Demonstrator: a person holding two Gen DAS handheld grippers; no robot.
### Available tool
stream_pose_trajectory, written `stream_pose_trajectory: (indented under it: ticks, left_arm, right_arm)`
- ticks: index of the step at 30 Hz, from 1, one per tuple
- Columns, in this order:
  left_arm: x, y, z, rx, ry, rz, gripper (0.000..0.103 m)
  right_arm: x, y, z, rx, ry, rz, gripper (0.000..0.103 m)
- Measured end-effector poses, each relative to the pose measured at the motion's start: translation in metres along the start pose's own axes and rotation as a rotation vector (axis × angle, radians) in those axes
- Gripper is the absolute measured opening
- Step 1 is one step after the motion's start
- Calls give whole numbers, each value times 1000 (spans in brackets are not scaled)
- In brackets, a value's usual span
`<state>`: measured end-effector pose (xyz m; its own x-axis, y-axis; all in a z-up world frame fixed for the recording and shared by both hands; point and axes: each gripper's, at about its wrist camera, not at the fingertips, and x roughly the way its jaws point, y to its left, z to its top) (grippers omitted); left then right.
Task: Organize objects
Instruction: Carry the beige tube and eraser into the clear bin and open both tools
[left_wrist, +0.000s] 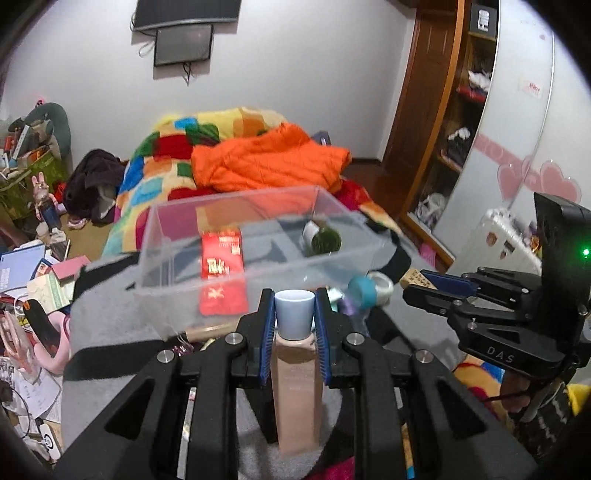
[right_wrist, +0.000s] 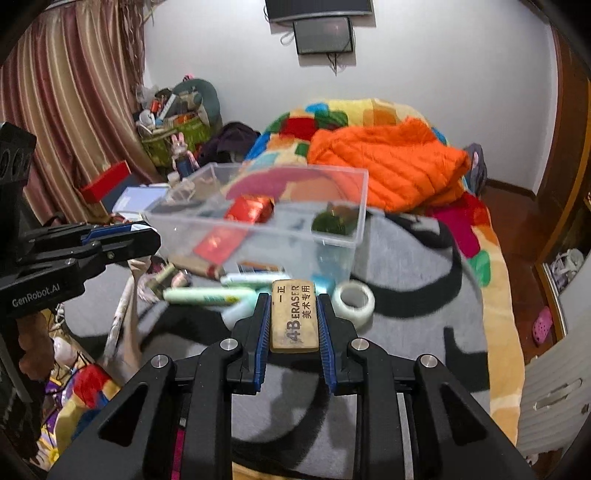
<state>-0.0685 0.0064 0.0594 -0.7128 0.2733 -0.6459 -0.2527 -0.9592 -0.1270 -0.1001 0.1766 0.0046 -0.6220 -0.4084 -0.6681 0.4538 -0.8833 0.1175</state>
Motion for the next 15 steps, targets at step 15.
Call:
stream_pose_trajectory:
  ticks: [15]
  left_arm:
    - [-40,12,40,-35,-135,18,20]
  right_arm:
    - [-5,12,42,-16,-93,12,22]
